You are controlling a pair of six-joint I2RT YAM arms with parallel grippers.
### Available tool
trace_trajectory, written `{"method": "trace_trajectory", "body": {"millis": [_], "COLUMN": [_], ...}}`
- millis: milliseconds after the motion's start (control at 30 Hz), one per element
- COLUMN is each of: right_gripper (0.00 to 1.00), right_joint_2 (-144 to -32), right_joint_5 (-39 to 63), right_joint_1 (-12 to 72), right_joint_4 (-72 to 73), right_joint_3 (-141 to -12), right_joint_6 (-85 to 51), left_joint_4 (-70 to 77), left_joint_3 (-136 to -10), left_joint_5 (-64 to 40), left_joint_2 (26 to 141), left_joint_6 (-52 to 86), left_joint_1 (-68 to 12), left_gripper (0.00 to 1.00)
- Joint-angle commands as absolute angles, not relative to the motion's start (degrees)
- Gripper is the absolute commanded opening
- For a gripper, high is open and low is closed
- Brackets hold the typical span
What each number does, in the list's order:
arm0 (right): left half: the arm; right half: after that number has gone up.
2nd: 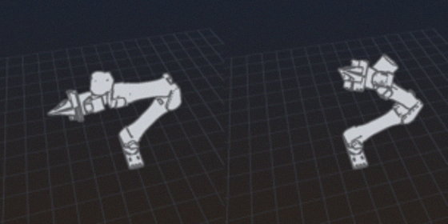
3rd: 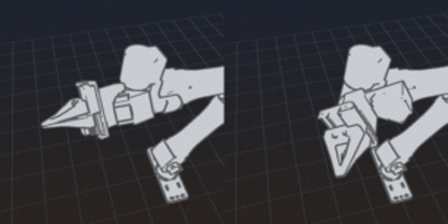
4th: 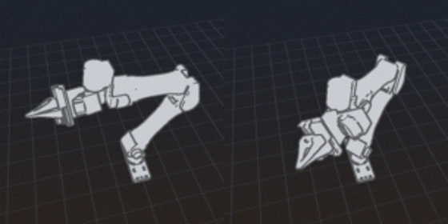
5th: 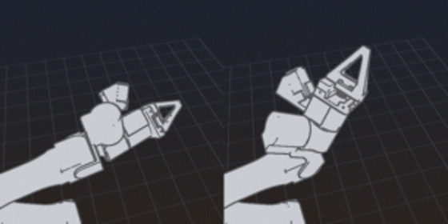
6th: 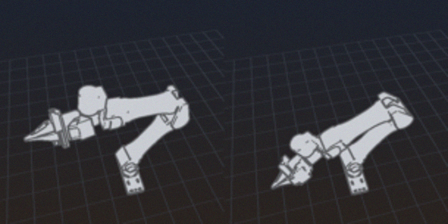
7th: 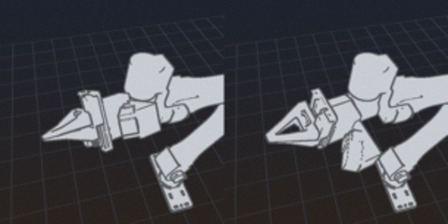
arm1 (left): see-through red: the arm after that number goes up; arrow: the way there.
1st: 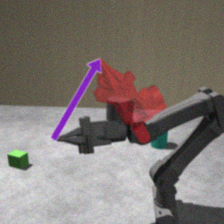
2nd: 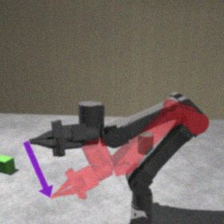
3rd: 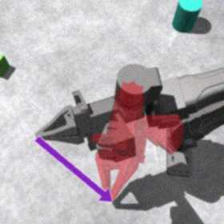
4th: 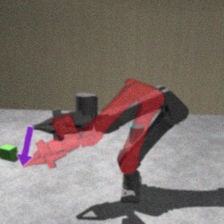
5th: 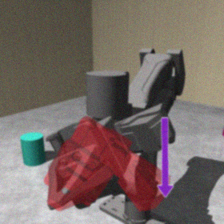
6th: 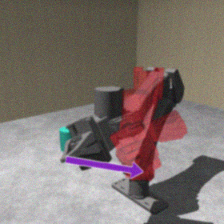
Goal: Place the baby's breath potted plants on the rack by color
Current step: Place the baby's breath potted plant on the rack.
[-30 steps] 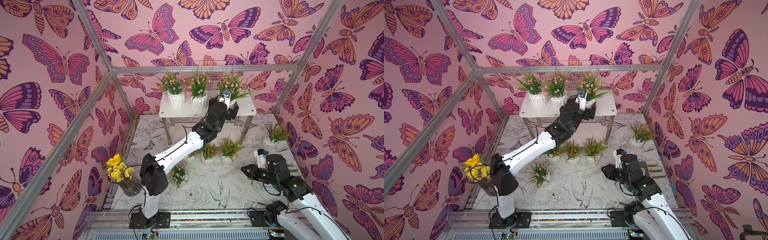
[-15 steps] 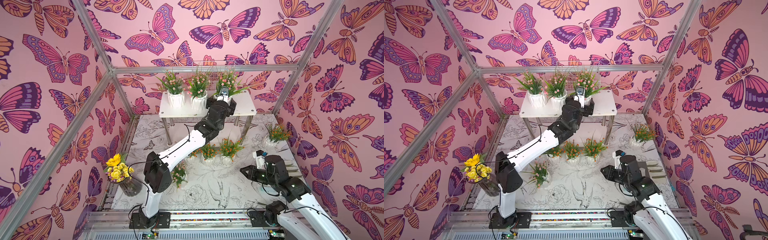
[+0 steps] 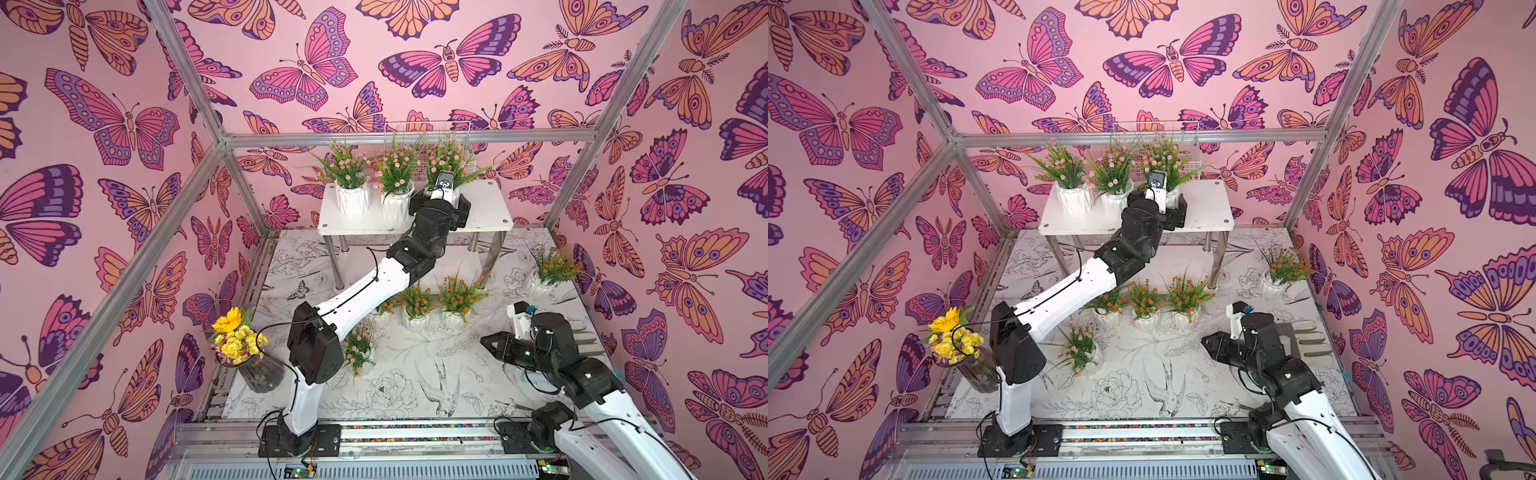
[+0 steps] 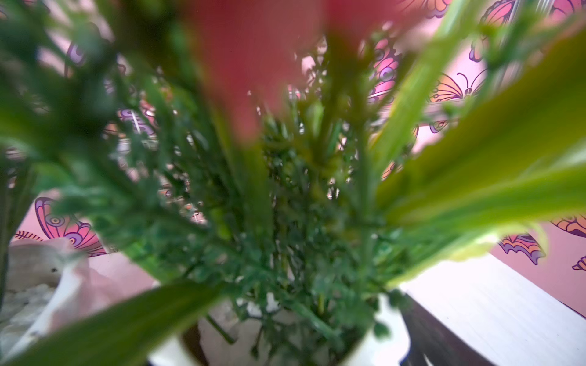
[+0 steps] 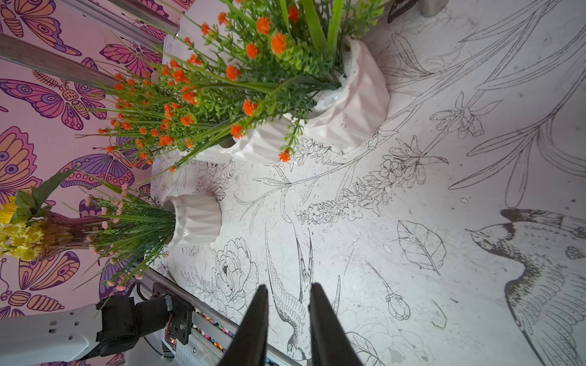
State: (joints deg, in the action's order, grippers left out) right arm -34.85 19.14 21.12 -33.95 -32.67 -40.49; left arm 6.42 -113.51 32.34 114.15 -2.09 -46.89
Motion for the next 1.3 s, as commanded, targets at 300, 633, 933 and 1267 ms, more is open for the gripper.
{"method": "trace_trajectory", "body": {"millis": [300, 633, 933, 1267], "right_gripper": [0.25, 0.26, 0.26, 0.26], "right_joint_2": [-34.68, -35.25, -36.64, -38.45], "right_joint_5": [19.34, 20.04, 19.28, 18.76], "right_joint_1": [20.87, 20.83, 20.83, 22.19], "right_joint_4": [-32.95, -31.00, -30.83, -27.59], "right_joint_3": [-31.73, -31.03, -30.67, -28.66], "right_joint_6": [-41.30, -41.92, -40.71, -41.37], "left_joint_4": [10.24, 11.38, 12.54, 12.83], "left_joint_3": [-108.18, -101.15, -87.47, -70.72], "left_joint_5": [28.80, 26.99, 25.51, 25.37], "left_joint_2": [108.60, 103.11, 93.86, 81.59], "left_joint_6": [-2.12, -2.68, -2.96, -0.44], "left_joint_1": [-47.28, -49.01, -52.63, -54.98], "left_gripper": [1.00, 1.00, 1.00, 0.99]}}
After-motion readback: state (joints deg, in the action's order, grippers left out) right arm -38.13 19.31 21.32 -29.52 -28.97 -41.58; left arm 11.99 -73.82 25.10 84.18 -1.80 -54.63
